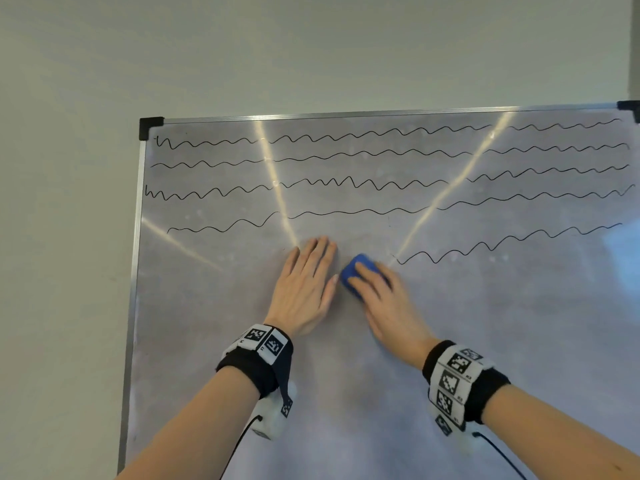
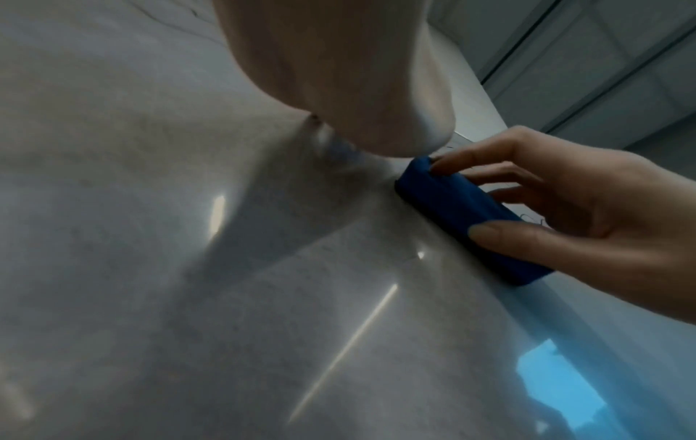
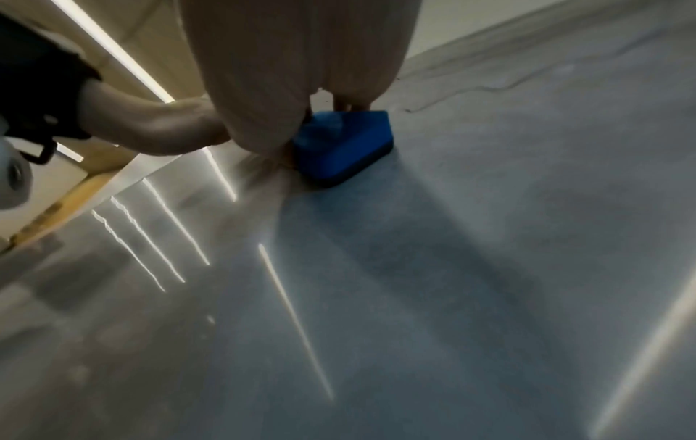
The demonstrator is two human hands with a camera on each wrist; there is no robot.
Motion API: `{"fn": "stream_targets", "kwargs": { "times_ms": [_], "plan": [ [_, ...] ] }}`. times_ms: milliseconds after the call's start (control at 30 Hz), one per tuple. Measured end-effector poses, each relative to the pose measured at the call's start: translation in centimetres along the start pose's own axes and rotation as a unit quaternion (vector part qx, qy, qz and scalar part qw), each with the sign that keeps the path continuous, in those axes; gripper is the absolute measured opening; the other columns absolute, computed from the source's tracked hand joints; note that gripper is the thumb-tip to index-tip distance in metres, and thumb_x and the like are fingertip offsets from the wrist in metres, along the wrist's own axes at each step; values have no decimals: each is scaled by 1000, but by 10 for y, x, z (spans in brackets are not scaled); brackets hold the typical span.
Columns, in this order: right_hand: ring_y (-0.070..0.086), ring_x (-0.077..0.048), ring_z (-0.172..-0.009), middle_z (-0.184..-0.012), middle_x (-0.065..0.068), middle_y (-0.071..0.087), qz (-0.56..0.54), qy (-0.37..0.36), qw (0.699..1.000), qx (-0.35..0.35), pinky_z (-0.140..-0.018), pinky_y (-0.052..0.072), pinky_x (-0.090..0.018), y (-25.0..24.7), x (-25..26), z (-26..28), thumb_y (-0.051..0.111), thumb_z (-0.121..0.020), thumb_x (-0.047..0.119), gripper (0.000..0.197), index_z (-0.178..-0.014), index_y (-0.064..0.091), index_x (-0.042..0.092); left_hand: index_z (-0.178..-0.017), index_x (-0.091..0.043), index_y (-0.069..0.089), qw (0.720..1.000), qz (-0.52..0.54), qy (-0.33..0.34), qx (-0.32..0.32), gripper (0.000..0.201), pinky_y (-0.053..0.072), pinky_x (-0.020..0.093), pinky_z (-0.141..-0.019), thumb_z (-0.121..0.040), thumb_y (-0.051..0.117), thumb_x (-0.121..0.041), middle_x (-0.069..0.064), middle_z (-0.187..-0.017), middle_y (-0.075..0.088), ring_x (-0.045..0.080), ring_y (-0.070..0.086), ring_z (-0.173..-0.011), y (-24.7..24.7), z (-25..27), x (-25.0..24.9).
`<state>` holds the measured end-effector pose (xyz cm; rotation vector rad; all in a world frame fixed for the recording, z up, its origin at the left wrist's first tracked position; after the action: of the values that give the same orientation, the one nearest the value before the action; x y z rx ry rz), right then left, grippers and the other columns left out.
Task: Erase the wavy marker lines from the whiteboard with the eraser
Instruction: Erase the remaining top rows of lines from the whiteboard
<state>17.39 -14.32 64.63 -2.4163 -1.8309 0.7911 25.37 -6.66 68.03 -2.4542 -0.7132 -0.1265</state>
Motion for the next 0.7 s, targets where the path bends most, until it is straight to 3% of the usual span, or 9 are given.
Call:
{"fn": "stream_targets", "kwargs": {
  "times_ms": [100, 233, 267, 400, 433, 467, 567, 600, 700],
  "plan": [
    [43, -38, -121, -139, -13, 46, 3, -85, 995, 44, -103, 35, -45, 1, -2, 5, 66, -73, 3, 62, -131, 45, 8, -148, -7, 37, 1000, 14, -25, 0, 58, 17, 40, -117, -100, 25, -38, 9, -153, 38, 25, 32, -143, 7, -2, 1],
    [39, -34, -111, -126, -18, 52, -2, 76, 994, -81, -97, 38, -43, -42, -62, -17, 64, -68, -7, 57, -121, 47, 4, -148, -7, 37, 1000, 9, -24, -13, 61, 15, 40, -117, -98, 28, -42, 10, -153, 38, 26, 32, -143, 8, -2, 0],
    [39, -34, -111, -127, -18, 51, 11, 77, 993, -93, -97, 38, -43, -43, -58, -14, 66, -67, -8, 58, -121, 48, 3, -148, -7, 36, 999, 14, -28, -17, 62, 14, 40, -118, -98, 28, -44, 10, -153, 37, 26, 30, -143, 9, -2, 0],
    [41, -39, -122, -139, -14, 46, 3, -80, 995, 54, -102, 39, -46, 0, -12, 19, 70, -68, 0, 70, -132, 43, 9, -150, -9, 34, 999, 25, -39, -23, 65, 13, 39, -119, -98, 29, -48, 9, -155, 33, 24, 26, -145, 10, -1, 0],
    [40, -39, -122, -139, -14, 46, 8, -90, 994, 55, -103, 37, -46, -2, -19, 17, 69, -69, 1, 69, -132, 42, 10, -150, -10, 34, 999, 21, -38, -21, 65, 13, 39, -119, -98, 28, -49, 9, -155, 33, 24, 26, -145, 10, -1, 0],
    [39, -38, -121, -137, -15, 48, 12, -72, 996, 42, -104, 34, -45, -5, -35, 12, 66, -70, 0, 66, -131, 42, 10, -150, -9, 34, 999, 17, -37, -20, 66, 13, 40, -118, -98, 28, -49, 9, -155, 33, 24, 26, -145, 9, -1, 0],
    [38, -35, -115, -131, -17, 51, -21, 86, 995, -53, -98, 36, -46, -37, -85, -6, 57, -72, 0, 55, -125, 43, 9, -150, -10, 32, 999, 7, -39, -16, 66, 13, 41, -119, -99, 26, -50, 9, -156, 32, 24, 25, -146, 9, 0, 0],
    [38, -35, -114, -130, -16, 50, -16, 97, 992, -75, -97, 37, -47, -41, -84, -4, 57, -71, -1, 55, -124, 44, 8, -151, -10, 32, 999, 6, -41, -15, 66, 13, 41, -119, -99, 25, -50, 9, -156, 31, 24, 24, -146, 10, 0, 0],
    [41, -39, -118, -135, -15, 49, 6, -33, 999, 4, -98, 41, -46, -13, -40, 18, 68, -66, -4, 68, -128, 44, 8, -151, -10, 30, 999, 12, -45, -15, 67, 11, 40, -119, -98, 25, -51, 10, -157, 29, 25, 22, -147, 10, 1, -2]
  ]
}}
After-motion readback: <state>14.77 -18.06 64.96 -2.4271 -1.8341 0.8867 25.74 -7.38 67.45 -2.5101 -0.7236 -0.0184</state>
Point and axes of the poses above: each hand's wrist, its own z-axis away from the middle knuckle, its own y-axis out of the palm, x = y × z, the point moved 10 cm from there along -z, towards the middle knuckle
